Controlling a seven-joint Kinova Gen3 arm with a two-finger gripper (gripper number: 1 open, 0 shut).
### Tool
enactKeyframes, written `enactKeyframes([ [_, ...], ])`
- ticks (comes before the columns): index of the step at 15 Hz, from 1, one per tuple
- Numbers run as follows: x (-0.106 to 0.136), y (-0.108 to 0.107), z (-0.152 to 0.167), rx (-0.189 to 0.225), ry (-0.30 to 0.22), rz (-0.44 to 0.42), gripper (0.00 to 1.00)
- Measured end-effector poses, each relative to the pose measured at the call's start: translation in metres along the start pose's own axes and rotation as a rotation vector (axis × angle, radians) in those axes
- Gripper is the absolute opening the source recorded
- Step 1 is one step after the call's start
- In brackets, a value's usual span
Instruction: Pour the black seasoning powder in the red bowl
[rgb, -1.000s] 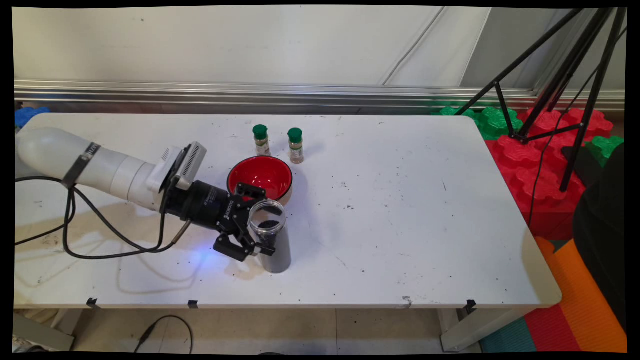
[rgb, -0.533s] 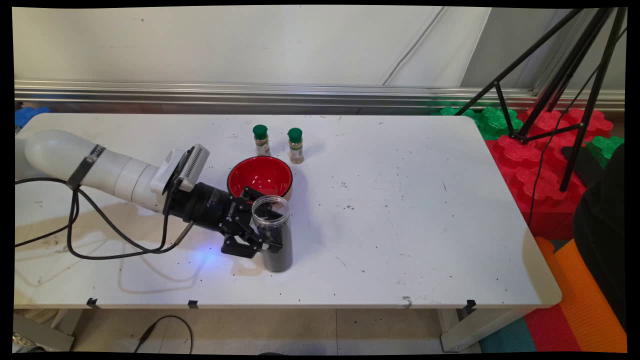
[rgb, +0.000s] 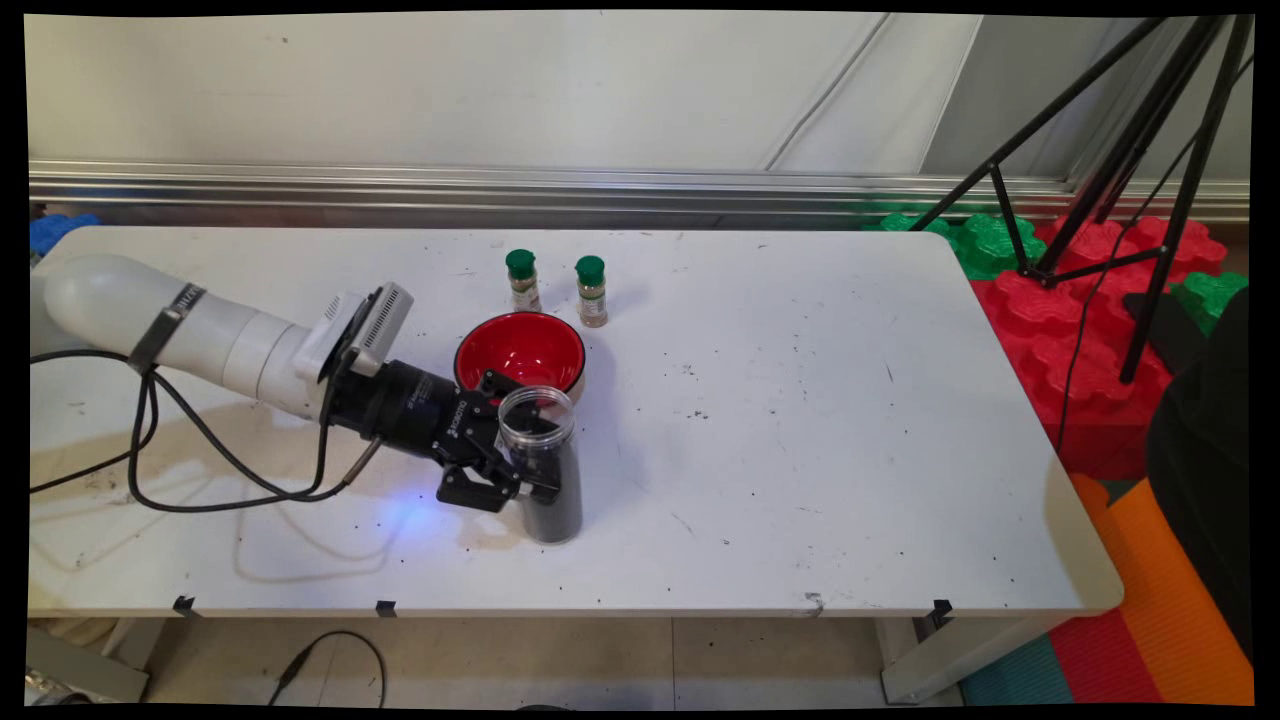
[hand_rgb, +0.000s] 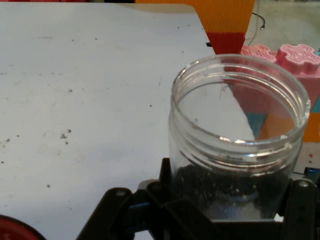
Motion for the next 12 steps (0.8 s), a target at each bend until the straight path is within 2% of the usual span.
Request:
enactKeyframes([
  [5, 0.014, -0.007, -0.011, 0.017, 0.008, -0.016, 0.00],
  [12, 0.046, -0.021, -0.032, 0.068, 0.017, -0.042, 0.00],
])
